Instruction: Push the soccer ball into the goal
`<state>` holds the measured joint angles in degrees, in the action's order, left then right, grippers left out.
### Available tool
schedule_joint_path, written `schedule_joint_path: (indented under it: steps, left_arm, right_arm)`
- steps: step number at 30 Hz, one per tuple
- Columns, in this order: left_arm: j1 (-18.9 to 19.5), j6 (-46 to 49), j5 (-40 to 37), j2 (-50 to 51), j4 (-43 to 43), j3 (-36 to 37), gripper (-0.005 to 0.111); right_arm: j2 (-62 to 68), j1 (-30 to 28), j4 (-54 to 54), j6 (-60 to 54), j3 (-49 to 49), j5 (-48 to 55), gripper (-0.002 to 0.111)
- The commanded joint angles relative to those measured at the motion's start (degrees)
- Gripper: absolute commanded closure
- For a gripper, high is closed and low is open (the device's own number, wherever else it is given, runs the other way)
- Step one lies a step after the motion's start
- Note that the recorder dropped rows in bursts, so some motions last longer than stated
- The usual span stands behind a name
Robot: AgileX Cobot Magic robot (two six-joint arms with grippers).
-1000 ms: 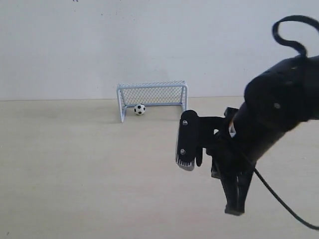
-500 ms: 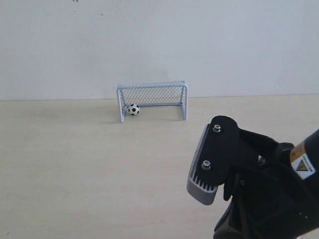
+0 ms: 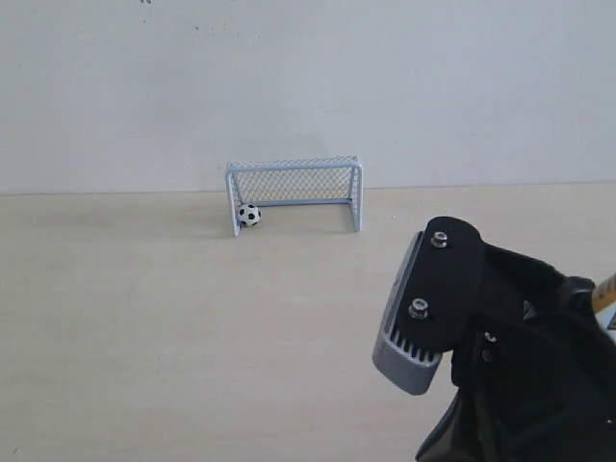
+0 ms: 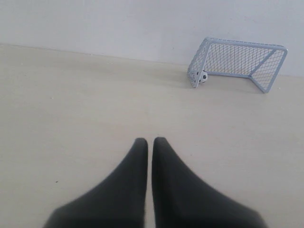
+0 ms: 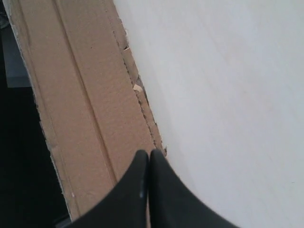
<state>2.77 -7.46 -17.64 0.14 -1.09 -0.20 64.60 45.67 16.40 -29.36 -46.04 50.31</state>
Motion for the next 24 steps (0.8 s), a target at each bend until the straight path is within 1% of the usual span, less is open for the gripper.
schedule_joint_path:
  steps: [1, 10, 16, 20, 24]
  left_arm:
    - [0.01, 0.1, 0.07, -0.14, 0.2, 0.2, 0.102]
    - [0.01, 0.1, 0.07, -0.14, 0.2, 0.2, 0.102]
    - [0.01, 0.1, 0.07, -0.14, 0.2, 0.2, 0.102]
    - [0.01, 0.1, 0.07, -0.14, 0.2, 0.2, 0.102]
    - [0.01, 0.1, 0.07, -0.14, 0.2, 0.2, 0.102]
  right_arm:
    - [-0.49, 0.14, -0.55, 0.07, 0.23, 0.4, 0.109]
    - [-1.75, 0.0, -1.73, 0.07, 0.23, 2.26, 0.109]
    - [-7.16, -0.35, -2.27, -0.27, 0.23, 0.48, 0.109]
    - [-10.32, -5.24, -1.46, -0.7, 0.23, -1.7, 0.109]
    - [-13.66, -11.5, 0.71, -0.7, 0.23, -6.6, 0.109]
